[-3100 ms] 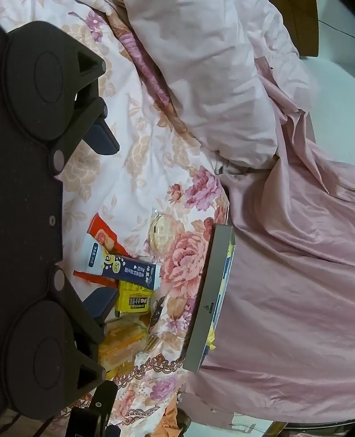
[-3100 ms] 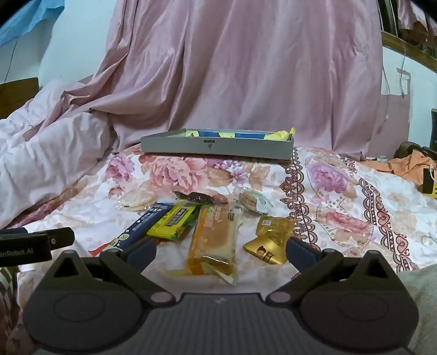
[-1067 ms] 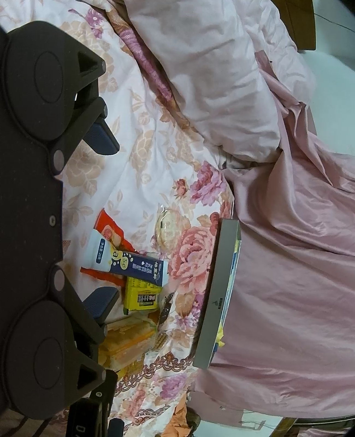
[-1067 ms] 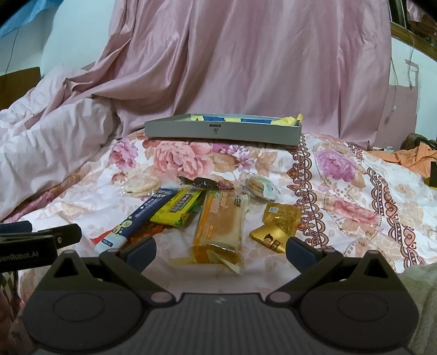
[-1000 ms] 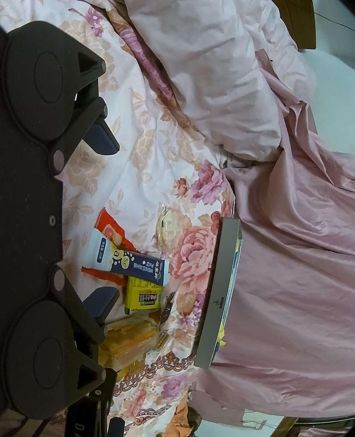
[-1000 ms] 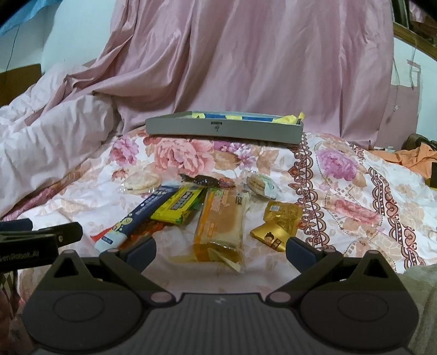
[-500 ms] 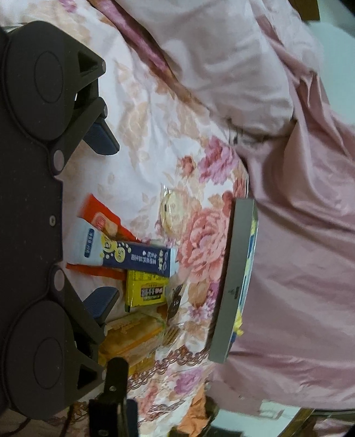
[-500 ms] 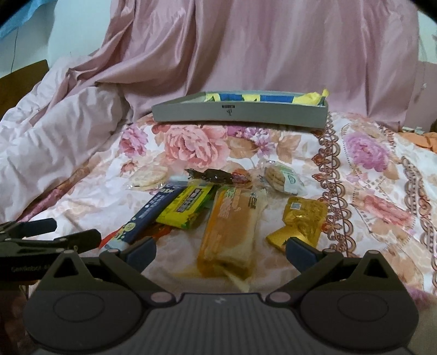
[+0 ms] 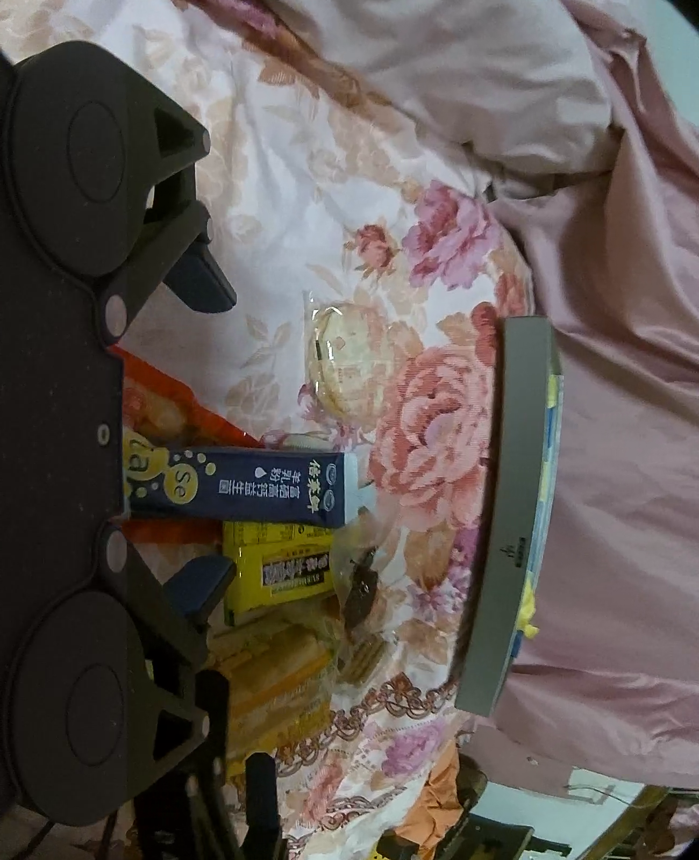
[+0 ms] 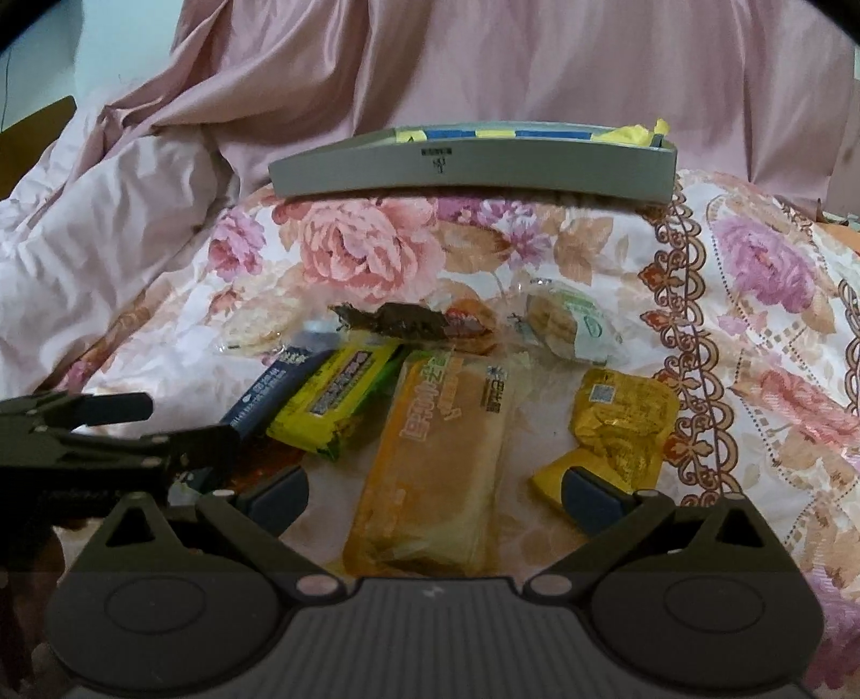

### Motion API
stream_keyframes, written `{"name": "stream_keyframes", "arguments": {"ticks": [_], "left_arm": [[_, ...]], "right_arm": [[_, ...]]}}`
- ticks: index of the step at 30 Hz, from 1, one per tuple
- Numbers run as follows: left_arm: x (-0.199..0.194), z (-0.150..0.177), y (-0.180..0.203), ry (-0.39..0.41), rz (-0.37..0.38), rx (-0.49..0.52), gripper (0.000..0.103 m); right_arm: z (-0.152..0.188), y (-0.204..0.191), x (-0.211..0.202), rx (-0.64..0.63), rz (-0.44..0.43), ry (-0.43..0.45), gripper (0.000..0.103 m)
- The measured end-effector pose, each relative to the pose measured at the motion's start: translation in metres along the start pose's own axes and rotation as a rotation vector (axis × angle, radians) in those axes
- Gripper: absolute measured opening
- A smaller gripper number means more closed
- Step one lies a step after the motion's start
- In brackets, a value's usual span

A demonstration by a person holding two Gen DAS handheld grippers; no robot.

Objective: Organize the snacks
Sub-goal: 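Grasp the blue milk-powder stick with the left tool while the right tool grasps the bread package, then lift the blue stick with the left tool while the right tool carries the bread over the gray box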

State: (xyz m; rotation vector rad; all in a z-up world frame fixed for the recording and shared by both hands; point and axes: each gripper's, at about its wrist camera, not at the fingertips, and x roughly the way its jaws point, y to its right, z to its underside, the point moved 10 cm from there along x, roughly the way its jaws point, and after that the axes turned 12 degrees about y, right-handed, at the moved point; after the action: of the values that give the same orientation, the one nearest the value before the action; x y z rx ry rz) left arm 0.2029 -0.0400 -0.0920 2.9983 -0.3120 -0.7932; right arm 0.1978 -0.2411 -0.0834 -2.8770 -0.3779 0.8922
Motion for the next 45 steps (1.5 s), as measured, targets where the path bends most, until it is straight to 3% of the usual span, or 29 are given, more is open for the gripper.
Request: {"name": "stream_keyframes", "arguments": {"ticks": [8,12,21,26,29,32,39,45], "left_arm": [[0.017,0.006,0.009,-0.066,0.058,-0.003,0.077],[0.024,0.01,0.012,-0.099,0.067,-0.018,0.062],[0.031,0.009,0.012,-0.13,0.057,-0.049,0.046],[0.028,0.008,0.015,-0.135,0.05,-0.048,0.041],[0.024,0.007,0.017,-0.134,0.042,-0.056,0.039],[0.018,0.006,0.021,-0.128,0.033,-0.065,0.028],[0.002,0.001,0.027,-0.125,0.037,-0.125,0.026],[-0.017,-0.018,0.033,-0.069,0.03,-0.136,0.026]], "right_arm": [[0.003,-0.006,0.013,-0.032,-0.004,-0.02,0.083],[0.004,-0.011,0.017,-0.046,-0.01,-0.023,0.08],[0.007,-0.011,0.027,-0.043,0.006,-0.035,0.077],[0.009,-0.008,0.027,-0.03,0.028,-0.039,0.059],[0.008,-0.006,0.025,-0.011,0.027,-0.034,0.055],[0.006,-0.008,0.021,-0.017,0.025,-0.019,0.051],[0.0,-0.015,0.006,-0.015,-0.005,0.027,0.05],[-0.014,-0.016,-0.013,-0.022,-0.015,0.118,0.05]]}}
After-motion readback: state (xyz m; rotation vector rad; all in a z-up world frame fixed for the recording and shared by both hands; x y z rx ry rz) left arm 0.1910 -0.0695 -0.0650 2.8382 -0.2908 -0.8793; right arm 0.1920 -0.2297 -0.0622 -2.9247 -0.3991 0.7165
